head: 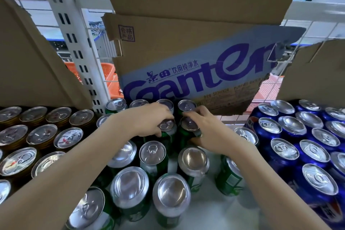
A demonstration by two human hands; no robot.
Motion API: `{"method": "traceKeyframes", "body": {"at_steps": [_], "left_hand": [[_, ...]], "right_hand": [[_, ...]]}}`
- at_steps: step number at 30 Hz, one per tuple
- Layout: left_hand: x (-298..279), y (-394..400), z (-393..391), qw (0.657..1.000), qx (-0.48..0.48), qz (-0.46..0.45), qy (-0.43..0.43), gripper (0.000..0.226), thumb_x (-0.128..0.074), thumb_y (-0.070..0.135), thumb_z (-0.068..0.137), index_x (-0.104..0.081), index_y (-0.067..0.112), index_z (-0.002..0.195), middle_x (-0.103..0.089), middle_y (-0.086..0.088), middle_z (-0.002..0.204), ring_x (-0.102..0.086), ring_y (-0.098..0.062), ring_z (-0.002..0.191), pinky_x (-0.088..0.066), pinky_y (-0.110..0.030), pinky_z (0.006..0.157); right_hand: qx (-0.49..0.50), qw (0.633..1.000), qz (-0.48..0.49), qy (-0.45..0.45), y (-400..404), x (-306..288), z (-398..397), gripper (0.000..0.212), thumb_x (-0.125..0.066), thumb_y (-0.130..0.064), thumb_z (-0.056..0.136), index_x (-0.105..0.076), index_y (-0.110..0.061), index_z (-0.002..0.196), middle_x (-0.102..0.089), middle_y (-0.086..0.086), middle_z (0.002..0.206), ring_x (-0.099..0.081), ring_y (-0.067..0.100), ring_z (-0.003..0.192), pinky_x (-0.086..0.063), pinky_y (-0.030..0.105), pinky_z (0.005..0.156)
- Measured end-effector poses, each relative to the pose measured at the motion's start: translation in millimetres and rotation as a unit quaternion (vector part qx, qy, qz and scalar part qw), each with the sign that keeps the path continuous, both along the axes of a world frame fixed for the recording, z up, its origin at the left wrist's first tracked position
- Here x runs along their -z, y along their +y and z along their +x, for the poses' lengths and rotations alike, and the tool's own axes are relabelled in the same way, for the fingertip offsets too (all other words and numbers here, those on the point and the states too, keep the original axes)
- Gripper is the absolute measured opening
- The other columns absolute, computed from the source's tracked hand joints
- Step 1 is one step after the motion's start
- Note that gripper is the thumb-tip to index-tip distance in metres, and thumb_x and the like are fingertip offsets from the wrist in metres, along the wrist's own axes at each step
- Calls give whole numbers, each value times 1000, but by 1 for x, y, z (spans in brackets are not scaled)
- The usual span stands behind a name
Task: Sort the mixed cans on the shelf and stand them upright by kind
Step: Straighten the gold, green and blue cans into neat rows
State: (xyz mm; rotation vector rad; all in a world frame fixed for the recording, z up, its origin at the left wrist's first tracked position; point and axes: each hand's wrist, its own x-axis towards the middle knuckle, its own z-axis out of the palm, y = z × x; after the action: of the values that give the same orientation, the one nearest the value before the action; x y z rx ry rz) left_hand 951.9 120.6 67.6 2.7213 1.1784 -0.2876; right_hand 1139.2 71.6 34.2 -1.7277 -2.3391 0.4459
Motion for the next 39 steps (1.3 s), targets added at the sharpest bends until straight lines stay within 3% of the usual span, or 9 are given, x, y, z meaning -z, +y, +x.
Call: {"method": "traceKeyframes", "body": {"at_steps": [8, 11, 14, 18, 21, 24, 28, 34, 39], "left_hand": [[-15, -20, 22, 998, -49, -2, -31, 56, -62, 34, 87, -45, 16, 137, -33, -3, 143, -37, -20, 128, -35, -34, 104], [-15, -37, 46, 992, -50, 40, -112, 46, -55, 41, 89, -52, 14, 127, -43, -4, 133, -44, -20, 119, -37, -34, 99], [4, -51, 67, 990, -79, 56, -103, 54, -53, 48, 88, -45, 18, 132, -41, -3, 133, -39, -21, 121, -38, -37, 101], [35, -59, 75, 980, -132, 100, -108, 60, -42, 56, 90, -36, 18, 137, -34, -1, 139, -29, -20, 129, -29, -31, 105], [49, -65, 72, 971, -147, 118, -146, 66, -25, 56, 89, -49, 10, 130, -48, -9, 133, -41, -27, 125, -35, -37, 104], [60, -63, 67, 967, -139, 135, -166, 63, -28, 47, 87, -60, 5, 120, -60, -15, 120, -55, -34, 113, -44, -45, 95], [59, -65, 67, 965, -141, 120, -185, 78, -11, 55, 81, -43, 14, 139, -40, -7, 144, -31, -26, 135, -23, -36, 113], [61, -66, 66, 951, -160, 144, -223, 53, -38, 47, 83, -65, 11, 111, -63, -9, 116, -56, -32, 112, -45, -40, 95], [60, -65, 67, 952, -168, 138, -214, 60, -32, 50, 81, -64, 9, 113, -60, -11, 122, -50, -31, 120, -40, -41, 102]], "right_hand": [[77, 996, -8, -48, -26, -38, 55, 73, -65, -40, 84, -28, -22, 145, -35, 2, 144, -38, 21, 129, -34, 31, 103], [128, 985, -9, -114, -33, -39, 75, 63, -60, -46, 85, -39, -20, 138, -47, 4, 131, -47, 23, 118, -43, 34, 93], [155, 976, -11, -154, -36, -27, 84, 44, -51, -56, 84, -52, -20, 109, -57, 3, 115, -54, 22, 102, -47, 35, 79], [146, 968, -17, -202, -35, -19, 82, 56, -46, -70, 79, -53, -22, 107, -57, 3, 106, -55, 23, 95, -43, 31, 69], [133, 974, 3, -183, -29, -26, 78, 40, -59, -58, 79, -56, -21, 93, -55, 0, 92, -52, 20, 83, -36, 28, 60], [118, 985, -14, -121, -16, -27, 79, 31, -64, -44, 78, -62, -19, 96, -60, 0, 93, -54, 22, 82, -38, 27, 60], [80, 994, -31, -62, 14, -25, 79, 47, -68, -34, 76, -60, -20, 121, -60, 5, 117, -56, 29, 102, -47, 31, 82], [-27, 997, -48, -61, 51, -27, 69, 59, -72, -19, 77, -51, -24, 132, -54, 0, 129, -50, 19, 115, -40, 23, 87], [-87, 994, -32, -50, 63, -24, 60, 48, -72, -11, 74, -59, -21, 119, -60, -2, 114, -55, 17, 105, -44, 29, 88]]}}
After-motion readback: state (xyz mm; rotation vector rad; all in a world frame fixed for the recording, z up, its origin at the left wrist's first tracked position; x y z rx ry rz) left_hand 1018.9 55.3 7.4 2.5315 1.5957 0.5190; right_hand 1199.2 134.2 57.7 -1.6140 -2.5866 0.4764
